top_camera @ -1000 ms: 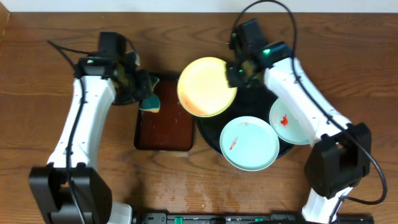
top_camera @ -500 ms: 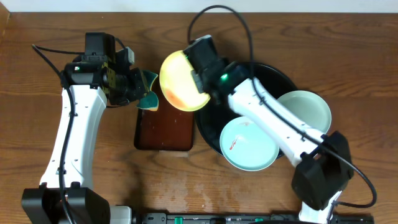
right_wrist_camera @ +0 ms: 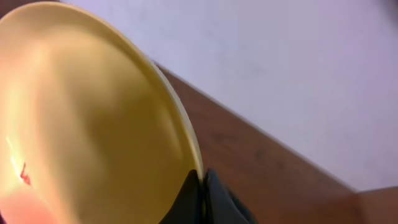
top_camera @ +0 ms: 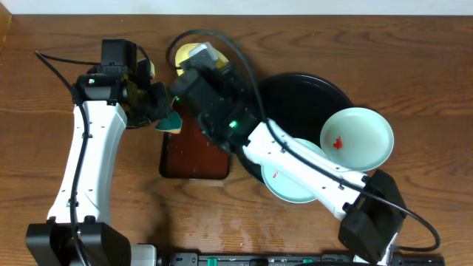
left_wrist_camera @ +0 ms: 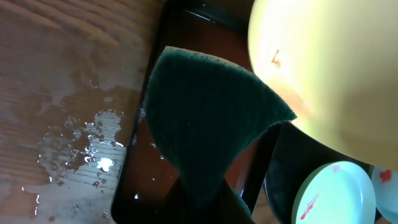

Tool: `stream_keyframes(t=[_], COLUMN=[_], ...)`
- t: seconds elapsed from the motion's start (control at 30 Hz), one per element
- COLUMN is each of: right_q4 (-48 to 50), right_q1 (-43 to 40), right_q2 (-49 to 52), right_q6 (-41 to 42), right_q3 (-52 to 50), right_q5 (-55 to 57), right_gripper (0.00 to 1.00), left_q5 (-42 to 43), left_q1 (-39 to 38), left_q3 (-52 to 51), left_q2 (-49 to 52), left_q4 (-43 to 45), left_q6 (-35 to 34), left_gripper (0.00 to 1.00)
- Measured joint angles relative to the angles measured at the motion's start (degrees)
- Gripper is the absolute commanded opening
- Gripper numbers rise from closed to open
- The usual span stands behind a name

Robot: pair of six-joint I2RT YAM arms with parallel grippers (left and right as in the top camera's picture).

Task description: Clean dirty plates on tray and stack at the side

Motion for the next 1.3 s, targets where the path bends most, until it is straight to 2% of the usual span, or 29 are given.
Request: stream_keyframes(t=[0.17,0.37,0.7,0.83,1.0,1.3], right_q4=[1.9,2.6,4.1,1.4,-5.4,-13.6], right_q1=[1.4,1.3,1.3,1.2,-1.1,-15.3], right_q2=[0.0,0.0,0.0,0.0,0.0,0.0], right_q6=[-5.4,-7.5,-7.9,-4.9,3.5,17.5], right_q3=[0.0,0.0,0.0,0.0,0.1,0.2], right_q5=[4.3,6.1,6.9,6.0,-2.3,-28.6], right_gripper=[0.01,0.01,0.01,0.01,0.01,0.01], left_q5=[0.0,0.0,0.0,0.0,0.0,-0.1], left_q1=[0.0,0.0,0.0,0.0,0.0,0.0], left_q3=[0.0,0.0,0.0,0.0,0.0,0.0], left_q2=[0.0,0.0,0.0,0.0,0.0,0.0], left_q4=[0.0,0.0,-0.1,-0.2,-0.5,-0.3], left_q6=[0.0,0.0,0.0,0.0,0.0,0.0], left_gripper=[0.08,0.08,0.08,0.08,0.08,0.08])
